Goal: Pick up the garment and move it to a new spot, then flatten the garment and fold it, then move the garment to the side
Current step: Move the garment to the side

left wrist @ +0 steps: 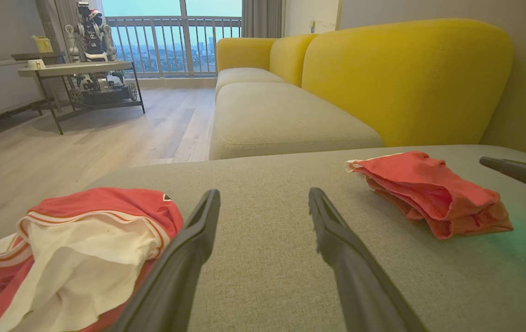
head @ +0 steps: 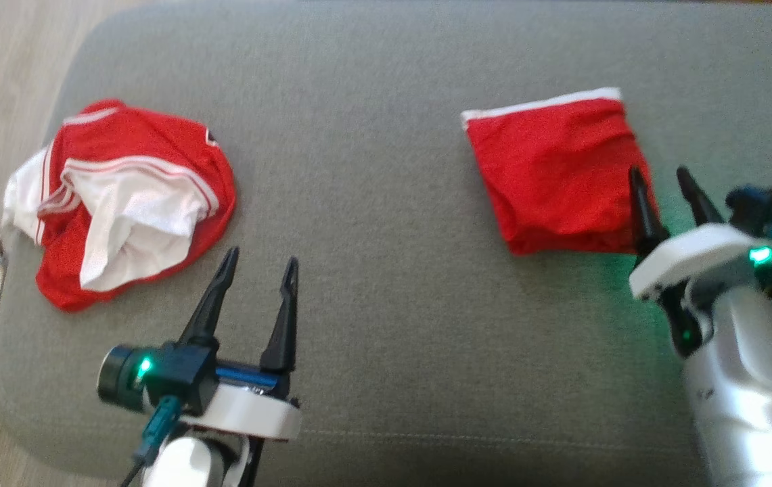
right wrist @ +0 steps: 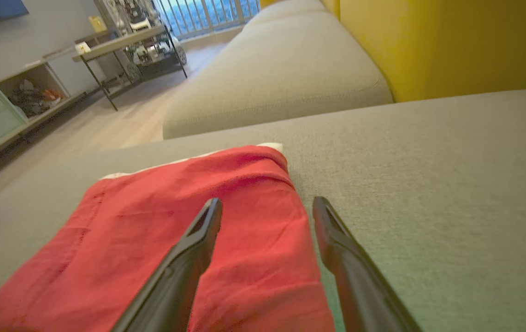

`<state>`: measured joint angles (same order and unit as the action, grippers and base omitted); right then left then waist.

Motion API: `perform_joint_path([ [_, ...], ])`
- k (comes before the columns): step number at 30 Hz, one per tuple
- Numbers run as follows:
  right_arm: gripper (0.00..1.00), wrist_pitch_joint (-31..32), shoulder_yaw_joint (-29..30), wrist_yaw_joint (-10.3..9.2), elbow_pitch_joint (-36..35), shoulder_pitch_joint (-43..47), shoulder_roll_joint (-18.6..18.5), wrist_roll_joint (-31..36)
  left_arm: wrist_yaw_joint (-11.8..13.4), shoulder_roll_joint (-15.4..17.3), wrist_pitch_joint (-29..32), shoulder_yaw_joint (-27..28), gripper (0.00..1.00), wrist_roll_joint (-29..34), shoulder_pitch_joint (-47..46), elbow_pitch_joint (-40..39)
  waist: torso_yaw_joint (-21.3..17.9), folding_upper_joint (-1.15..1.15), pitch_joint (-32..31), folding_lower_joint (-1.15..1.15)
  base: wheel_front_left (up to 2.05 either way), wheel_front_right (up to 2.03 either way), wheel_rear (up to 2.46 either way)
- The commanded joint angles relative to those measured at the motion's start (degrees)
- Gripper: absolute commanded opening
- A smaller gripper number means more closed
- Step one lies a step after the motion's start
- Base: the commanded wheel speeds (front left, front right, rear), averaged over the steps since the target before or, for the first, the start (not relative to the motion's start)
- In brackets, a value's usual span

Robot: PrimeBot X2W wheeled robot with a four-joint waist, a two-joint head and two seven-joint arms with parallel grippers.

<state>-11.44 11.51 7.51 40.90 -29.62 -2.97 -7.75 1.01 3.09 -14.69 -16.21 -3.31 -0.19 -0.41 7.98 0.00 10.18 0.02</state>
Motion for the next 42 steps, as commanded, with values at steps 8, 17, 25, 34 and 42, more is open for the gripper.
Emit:
perform_joint_path([
  [8,1.0,5.2,4.6,-0.02,8.8,-11.0,-2.9,7.7,0.8,-0.2,-0.3,-0.8,1.0,-1.7,-5.4,-1.9,3.3,0.0,6.2,-0.02,0.0,0.0,0.0],
  [17,0.0,7.5,7.8,-0.02,14.9,-14.5,-1.9,11.1,1.0,-0.2,-0.3,-0.5,1.0,-1.8,-7.1,-1.6,2.4,0.0,7.2,-0.02,0.0,0.0,0.0],
  [25,0.0,3.2,5.9,-0.02,11.0,-13.6,-5.6,14.2,0.2,-0.2,-0.3,1.0,1.0,-1.0,-7.2,-2.7,-2.8,0.0,8.4,-0.02,0.0,0.0,0.0],
  [34,0.0,1.2,4.7,-0.02,4.3,-14.0,-10.7,13.5,-1.9,0.1,-0.3,1.9,1.0,0.6,-9.2,-3.8,-9.6,0.0,11.7,-0.02,0.0,0.0,0.0],
  [42,0.0,1.2,5.6,-0.02,-2.0,-13.3,-12.9,13.7,-3.0,0.6,-0.3,2.4,1.0,1.4,-10.3,-4.5,-12.7,0.0,13.9,-0.02,0.0,0.0,0.0],
])
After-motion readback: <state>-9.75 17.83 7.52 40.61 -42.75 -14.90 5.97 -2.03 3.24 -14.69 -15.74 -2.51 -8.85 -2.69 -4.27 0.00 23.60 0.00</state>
